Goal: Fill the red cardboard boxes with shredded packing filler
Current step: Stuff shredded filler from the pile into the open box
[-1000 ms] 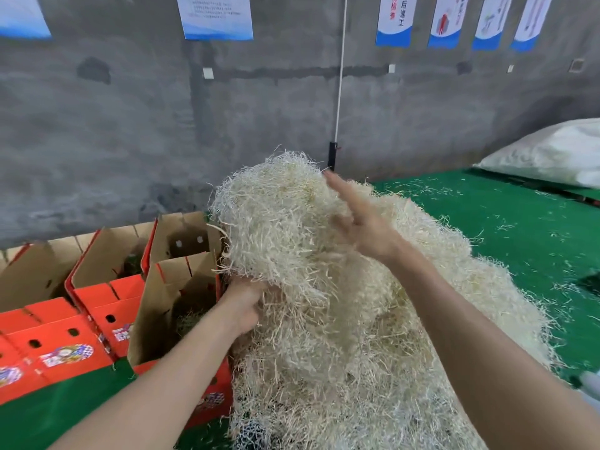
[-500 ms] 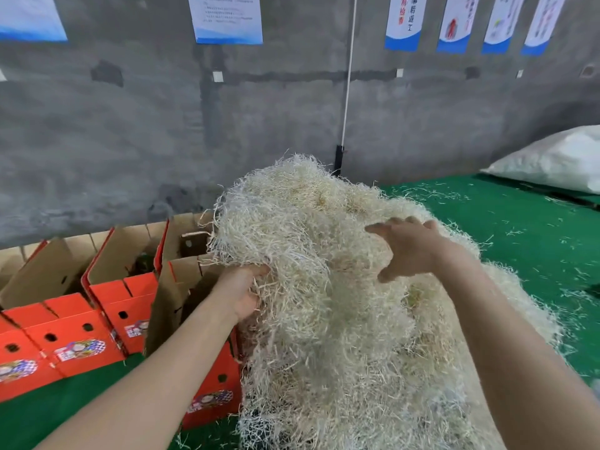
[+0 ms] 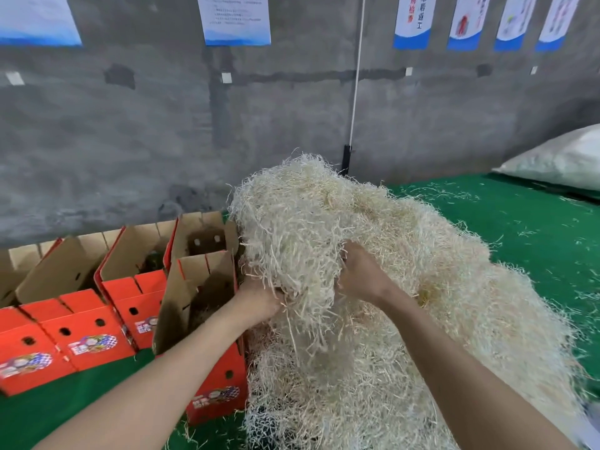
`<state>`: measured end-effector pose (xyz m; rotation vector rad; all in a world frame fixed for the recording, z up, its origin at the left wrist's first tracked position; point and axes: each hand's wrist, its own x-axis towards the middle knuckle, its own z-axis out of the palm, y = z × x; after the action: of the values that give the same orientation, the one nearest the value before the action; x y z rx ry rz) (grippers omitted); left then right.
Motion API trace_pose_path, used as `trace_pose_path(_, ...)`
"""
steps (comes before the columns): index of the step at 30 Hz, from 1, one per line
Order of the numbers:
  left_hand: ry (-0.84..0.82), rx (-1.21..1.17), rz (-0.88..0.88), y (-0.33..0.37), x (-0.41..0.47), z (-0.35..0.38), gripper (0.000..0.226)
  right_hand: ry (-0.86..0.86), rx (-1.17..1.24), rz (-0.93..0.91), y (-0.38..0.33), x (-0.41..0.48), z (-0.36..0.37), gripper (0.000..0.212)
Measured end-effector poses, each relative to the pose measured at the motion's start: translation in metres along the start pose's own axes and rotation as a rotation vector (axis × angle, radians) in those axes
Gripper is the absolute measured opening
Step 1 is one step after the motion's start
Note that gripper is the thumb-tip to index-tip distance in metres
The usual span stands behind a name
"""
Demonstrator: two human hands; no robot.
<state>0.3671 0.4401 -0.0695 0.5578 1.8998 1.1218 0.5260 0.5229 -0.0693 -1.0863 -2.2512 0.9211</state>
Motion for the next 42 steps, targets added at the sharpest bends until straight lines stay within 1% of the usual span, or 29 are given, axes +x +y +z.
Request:
trace_pose_path(2,-0.417,0.119,0.165,-0.007,-0.002,-0.008,0.054,0.04,0.045,0.011,0.002,0.005,0.003,0.064)
trace_pose_path(3,-0.538,0.069,0.236,-0.01,-0.005,-0.009,0.062,0.079,0.027,0.025,0.002,0.009,0.005,0.065)
trace_pose_path(4,-0.622,0.053,0.239,-0.008,-0.01,-0.006,0.078,0.114,0.015,0.03,-0.001,0.011,0.008,0.063)
trace_pose_path(5,-0.629,0.094,0.243,-0.009,-0.007,0.0,0.1,0.133,0.05,0.017,-0.004,0.013,0.013,0.06)
trace_pose_path(6,-0.583,0.103,0.233,-0.008,-0.01,0.01,0.115,0.129,0.126,0.009,-0.009,0.015,0.017,0.059)
trace_pose_path(7,-0.513,0.106,0.24,-0.008,-0.01,0.018,0.119,0.114,0.219,0.007,-0.013,0.017,0.019,0.062)
trace_pose_path(9,-0.455,-0.01,0.202,-0.007,-0.004,0.026,0.101,0.044,0.462,-0.009,-0.009,0.018,0.011,0.07)
trace_pose_path(11,-0.337,-0.178,0.177,-0.004,0.003,0.022,0.067,-0.046,0.705,-0.068,0.006,0.017,-0.002,0.078)
trace_pose_path(12,-0.262,-0.227,0.179,-0.002,0.008,0.019,0.048,-0.092,0.718,-0.083,0.014,0.016,-0.006,0.087)
trace_pose_path(14,-0.162,-0.362,0.187,0.002,0.017,0.015,0.024,-0.215,0.501,-0.041,0.025,0.014,0.003,0.103)
trace_pose_path(15,-0.17,-0.452,0.179,0.007,0.016,0.015,0.02,-0.287,0.279,-0.003,0.028,0.012,0.016,0.099)
trace_pose_path(16,-0.228,-0.561,0.165,0.013,0.013,0.017,0.022,-0.335,0.001,0.024,0.03,0.011,0.031,0.079)
trace_pose_path(17,-0.309,-0.67,0.16,0.016,0.013,0.018,0.029,-0.313,-0.268,0.016,0.035,0.011,0.044,0.05)
trace_pose_path(18,-0.368,-0.708,0.16,0.019,0.013,0.02,0.035,-0.206,-0.488,-0.019,0.042,0.012,0.053,0.029)
trace_pose_path(19,-0.371,-0.659,0.167,0.02,0.014,0.021,0.036,-0.087,-0.628,-0.042,0.05,0.013,0.055,0.022)
trace_pose_path(20,-0.343,-0.519,0.201,0.021,0.016,0.022,0.028,0.006,-0.706,-0.046,0.059,0.016,0.051,0.025)
trace_pose_path(21,-0.294,-0.303,0.257,0.02,0.018,0.021,0.014,0.055,-0.757,-0.027,0.07,0.019,0.042,0.033)
trace_pose_path(23,-0.292,0.328,0.41,0.017,0.02,0.02,0.015,0.09,-0.847,0.055,0.088,0.022,0.021,0.055)
trace_pose_path(24,-0.35,0.639,0.44,0.014,0.019,0.022,0.006,0.12,-0.879,0.075,0.094,0.024,0.013,0.061)
trace_pose_path(25,-0.398,0.887,0.451,0.01,0.02,0.025,0.008,0.153,-0.909,0.066,0.096,0.024,0.008,0.059)
trace_pose_path(26,-0.425,1.054,0.43,0.004,0.024,0.028,0.019,0.19,-0.933,0.035,0.096,0.026,0.006,0.054)
trace_pose_path(27,-0.418,1.172,0.415,-0.003,0.029,0.032,0.023,0.226,-0.937,-0.011,0.096,0.028,0.006,0.049)
trace_pose_path(29,-0.318,1.38,0.487,-0.009,0.034,0.039,0.022,0.261,-0.935,-0.062,0.097,0.031,0.005,0.046)
trace_pose_path(32,-0.025,1.617,0.695,-0.003,0.038,0.032,0.013,0.196,-1.024,-0.003,0.118,0.023,0.0,0.053)
trace_pose_path(34,0.136,1.713,0.777,0.007,0.038,0.022,0.022,0.141,-1.095,0.044,0.134,0.014,0.0,0.053)
trace_pose_path(36,0.278,1.669,0.874,0.016,0.038,0.015,0.018,0.129,-1.102,0.055,0.142,0.01,0.004,0.047)
trace_pose_path(38,0.416,1.583,0.908,0.025,0.035,0.007,0.015,0.086,-1.069,0.098,0.143,0.007,0.006,0.05)
trace_pose_path(40,0.565,1.562,0.891,0.034,0.035,-0.014,0.013,0.044,-1.056,0.17,0.146,0.0,0.003,0.05)
trace_pose_path(42,0.64,1.549,0.848,0.041,0.037,-0.04,0.013,0.042,-1.084,0.217,0.143,-0.004,-0.005,0.04)
